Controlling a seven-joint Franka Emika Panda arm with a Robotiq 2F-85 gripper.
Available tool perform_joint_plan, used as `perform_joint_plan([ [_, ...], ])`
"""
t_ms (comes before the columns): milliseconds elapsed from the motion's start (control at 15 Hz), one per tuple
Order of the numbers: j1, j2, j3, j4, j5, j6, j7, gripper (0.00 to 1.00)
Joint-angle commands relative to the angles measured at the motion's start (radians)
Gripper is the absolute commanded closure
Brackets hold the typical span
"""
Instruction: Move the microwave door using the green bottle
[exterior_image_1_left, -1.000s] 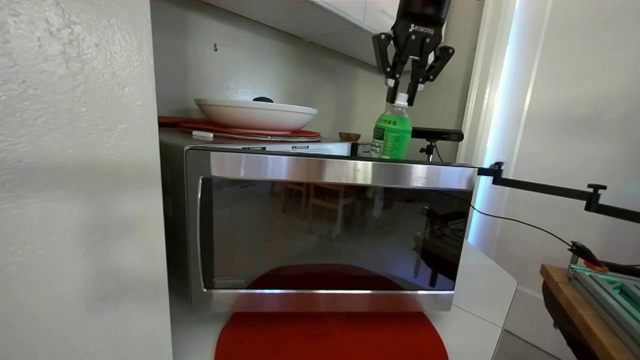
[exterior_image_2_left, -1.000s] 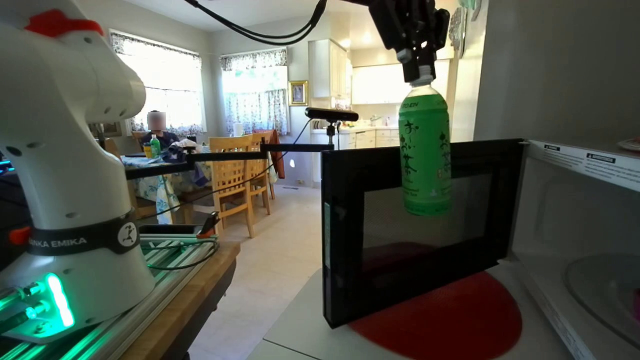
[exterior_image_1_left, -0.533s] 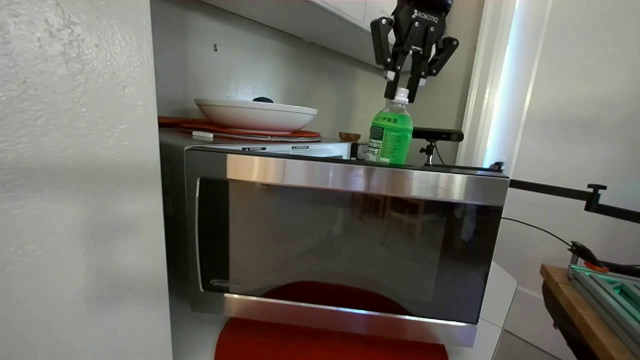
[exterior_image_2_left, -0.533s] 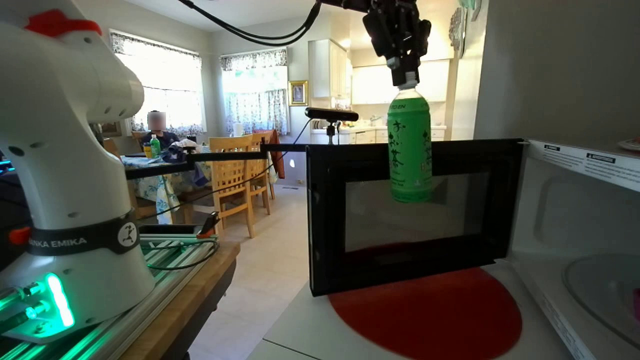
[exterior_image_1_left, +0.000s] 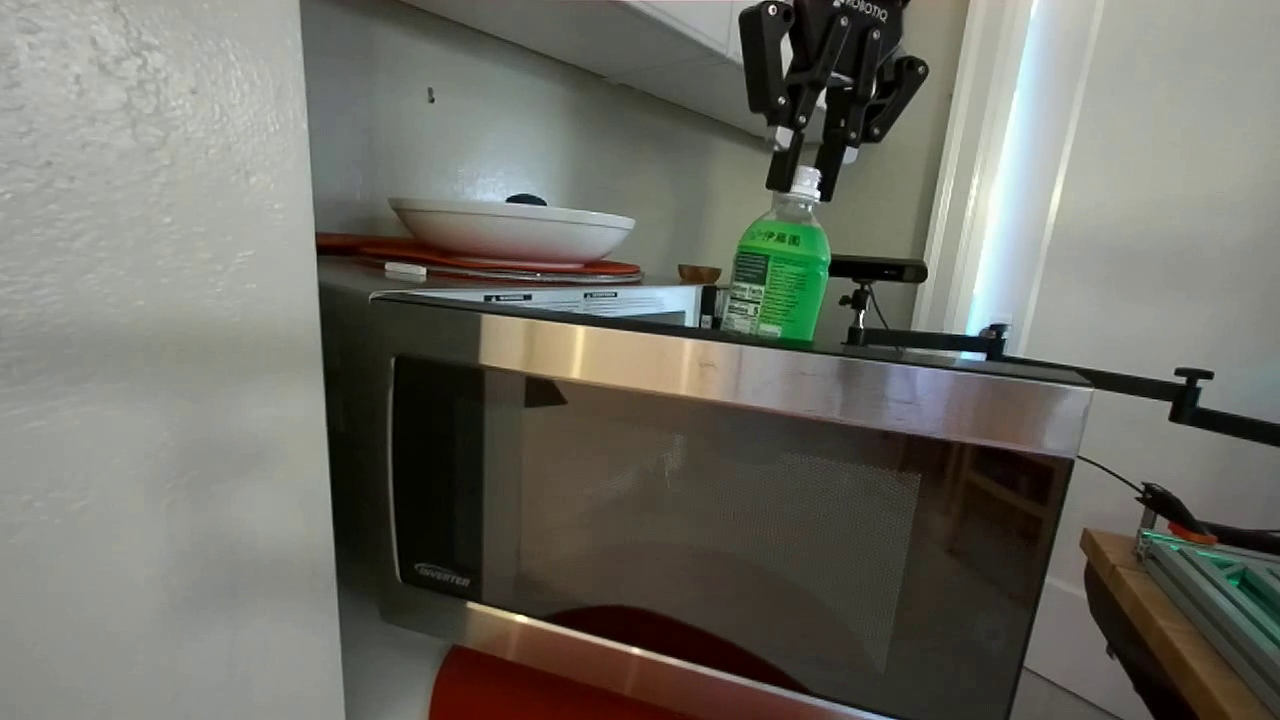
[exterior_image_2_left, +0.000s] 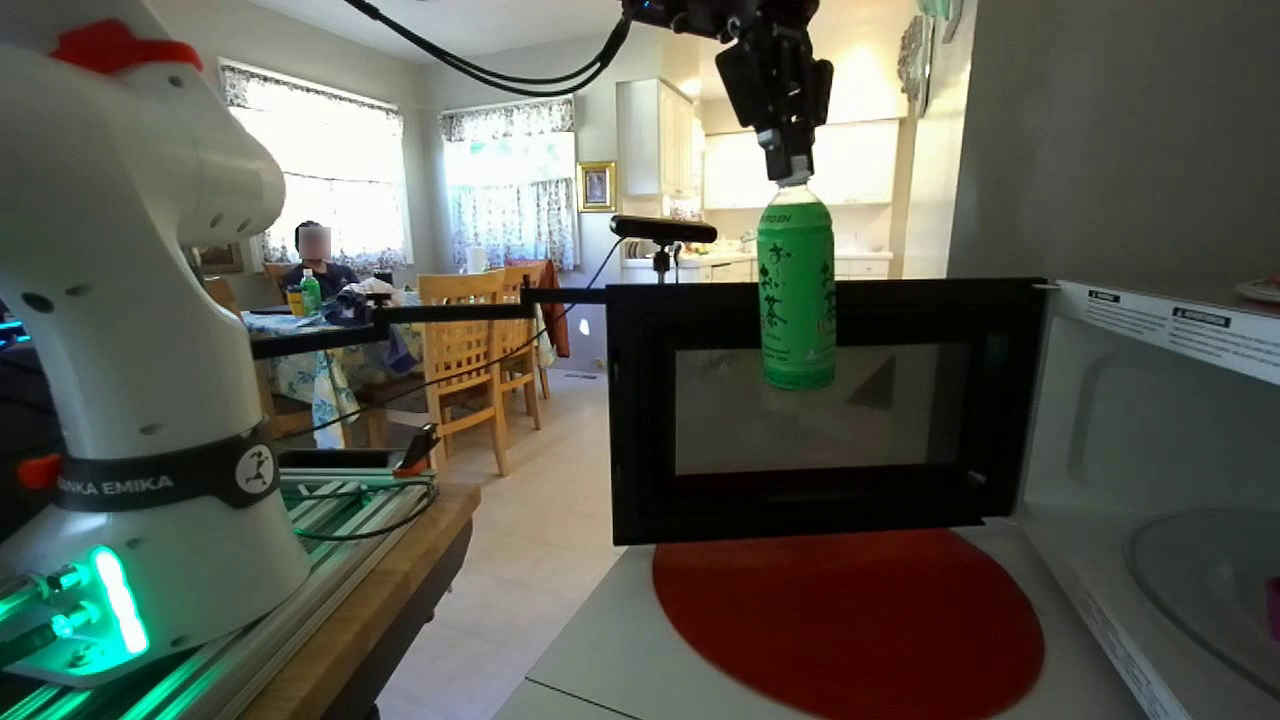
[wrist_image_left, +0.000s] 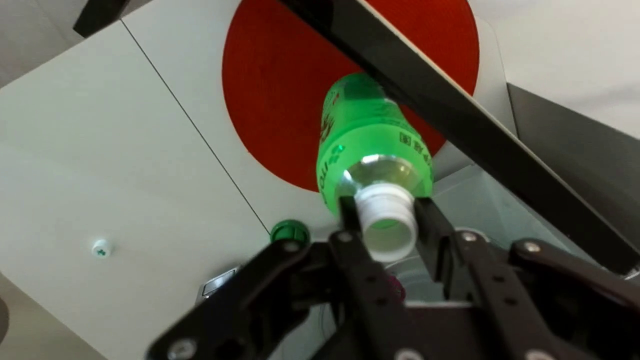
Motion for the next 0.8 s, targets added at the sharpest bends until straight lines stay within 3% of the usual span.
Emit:
perform_joint_plan([
  [0, 0.013, 0.011, 0.008, 0.003, 0.041, 0.029, -0.053, 0.92],
  [733, 0.057, 0.073, 0.048, -0.003, 0.036, 0.202, -0.121, 0.92],
])
